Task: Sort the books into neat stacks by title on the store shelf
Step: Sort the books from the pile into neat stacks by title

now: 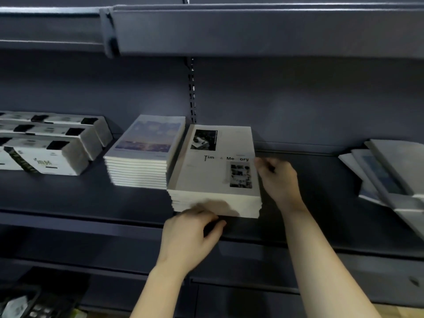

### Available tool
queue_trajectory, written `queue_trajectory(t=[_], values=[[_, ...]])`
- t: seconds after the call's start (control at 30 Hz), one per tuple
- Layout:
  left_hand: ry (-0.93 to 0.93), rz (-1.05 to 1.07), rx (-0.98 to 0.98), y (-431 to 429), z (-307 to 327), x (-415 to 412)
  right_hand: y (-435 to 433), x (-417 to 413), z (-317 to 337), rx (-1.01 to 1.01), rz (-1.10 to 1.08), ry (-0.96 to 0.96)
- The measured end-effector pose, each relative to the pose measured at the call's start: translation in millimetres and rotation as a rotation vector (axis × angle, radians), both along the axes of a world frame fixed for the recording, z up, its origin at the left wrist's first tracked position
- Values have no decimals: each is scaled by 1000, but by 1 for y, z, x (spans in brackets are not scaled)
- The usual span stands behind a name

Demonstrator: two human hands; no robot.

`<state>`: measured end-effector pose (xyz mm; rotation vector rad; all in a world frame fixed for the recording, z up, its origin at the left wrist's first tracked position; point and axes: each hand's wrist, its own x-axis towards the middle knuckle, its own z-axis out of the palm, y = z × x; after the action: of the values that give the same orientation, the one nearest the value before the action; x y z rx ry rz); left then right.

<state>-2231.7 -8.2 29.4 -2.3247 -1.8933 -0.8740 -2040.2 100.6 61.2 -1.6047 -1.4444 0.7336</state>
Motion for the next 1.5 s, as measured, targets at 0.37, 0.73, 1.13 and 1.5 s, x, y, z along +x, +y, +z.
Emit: queue_trajectory(t=[0.37,0.73,1.13,1.5], values=[[-43,-117,95,22,9,128,-32,132,4,109,18,-251],[-67,-119,30,28,7,235,-30,254,-2,208,-218,-410],[-56,-127,-8,27,11,307,-25,346,-8,-22,-442,-628],[-71,-151,-29,28,11,335,-28,375,13,-123,-411,-323]])
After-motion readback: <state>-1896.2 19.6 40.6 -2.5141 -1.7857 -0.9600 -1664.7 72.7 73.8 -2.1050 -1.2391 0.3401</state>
